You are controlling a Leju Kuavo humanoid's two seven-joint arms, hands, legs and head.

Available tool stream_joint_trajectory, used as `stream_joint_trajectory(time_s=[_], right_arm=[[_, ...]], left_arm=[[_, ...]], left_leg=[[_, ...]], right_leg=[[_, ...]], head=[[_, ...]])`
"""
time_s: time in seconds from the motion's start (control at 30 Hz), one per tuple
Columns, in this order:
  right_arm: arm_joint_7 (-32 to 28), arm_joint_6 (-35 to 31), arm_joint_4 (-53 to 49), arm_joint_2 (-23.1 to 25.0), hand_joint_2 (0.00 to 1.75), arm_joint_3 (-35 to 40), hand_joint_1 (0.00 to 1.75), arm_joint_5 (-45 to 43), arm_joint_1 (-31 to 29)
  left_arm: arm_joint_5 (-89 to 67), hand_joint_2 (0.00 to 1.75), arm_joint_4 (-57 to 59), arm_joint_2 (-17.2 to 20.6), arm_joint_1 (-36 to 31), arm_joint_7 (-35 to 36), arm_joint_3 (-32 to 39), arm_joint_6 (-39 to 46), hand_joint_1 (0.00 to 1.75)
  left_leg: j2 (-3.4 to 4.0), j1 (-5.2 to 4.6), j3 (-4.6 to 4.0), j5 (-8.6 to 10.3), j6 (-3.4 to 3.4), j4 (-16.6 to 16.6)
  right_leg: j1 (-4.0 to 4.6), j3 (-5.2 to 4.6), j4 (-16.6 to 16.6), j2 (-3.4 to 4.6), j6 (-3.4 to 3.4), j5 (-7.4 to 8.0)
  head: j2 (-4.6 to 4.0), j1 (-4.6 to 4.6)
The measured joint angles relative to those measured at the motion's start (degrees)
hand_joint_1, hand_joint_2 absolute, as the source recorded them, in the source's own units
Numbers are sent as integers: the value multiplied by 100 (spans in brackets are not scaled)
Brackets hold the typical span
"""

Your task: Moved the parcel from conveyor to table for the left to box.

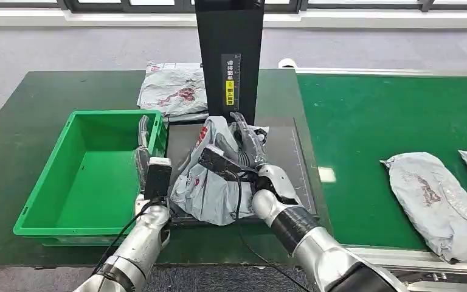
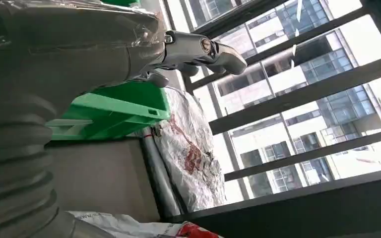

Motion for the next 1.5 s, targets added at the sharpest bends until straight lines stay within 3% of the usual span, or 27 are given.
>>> stream_joint_trajectory(time_s=[0.27,0.57,0.83,1.1,1.13,1.17,1.2,1.3,1.5], right_arm=[[-72,-182,-230,-123,0,-4,0,-103,174],[-916,-745,-2167,-584,0,-853,0,-951,1638],[-1699,195,-2719,-592,0,-1829,0,-2503,2136],[-1884,105,-2965,-579,0,-2345,0,-2575,2233],[-1884,101,-3030,-579,0,-2374,0,-2573,2247],[-1884,101,-3103,-579,0,-2389,0,-2562,2261],[-1877,109,-3152,-579,0,-2407,0,-2531,2270],[-1797,232,-3252,-577,0,-2424,0,-2465,2276],[-1661,306,-3488,-568,0,-2424,0,-2291,2471]], left_arm=[[0,175,-2,22,9,4,-4,-18,0],[-352,175,-52,37,161,391,-74,-311,0],[-1145,175,54,-90,91,852,-526,-688,0],[-2243,175,947,-306,-410,1865,-1143,-1230,0],[-2486,175,1085,-324,-488,2097,-1259,-1402,12],[-2770,175,1232,-332,-567,2353,-1409,-1703,108],[-2995,175,1347,-343,-661,2545,-1539,-2006,175],[-3655,175,1694,-380,-887,3115,-2022,-2888,175],[-3982,175,2013,-407,-1263,3320,-2529,-3372,175]], left_leg=[[-2,0,2,1,-1,1],[2,-2,0,-17,4,0],[2,-2,1,-15,4,1],[1,-4,1,-14,5,1],[2,-4,1,-14,5,1],[2,-4,1,-14,5,1],[1,-4,1,-14,5,1],[1,-4,1,-14,5,1],[-1,-3,9,-14,5,0]], right_leg=[[0,0,0,-2,0,0],[-1,-3,-8,3,1,-2],[-2,-2,-8,3,1,-2],[-4,0,-8,3,2,-1],[-4,-1,-8,3,2,-1],[-4,0,-8,3,2,-1],[-4,0,-7,2,2,-1],[-3,3,-7,2,2,-1],[-3,12,-7,-2,3,-2]], head=[[-2,0],[-2,0],[-2,0],[-2,0],[-2,0],[-2,0],[-2,0],[0,0],[-2,0]])
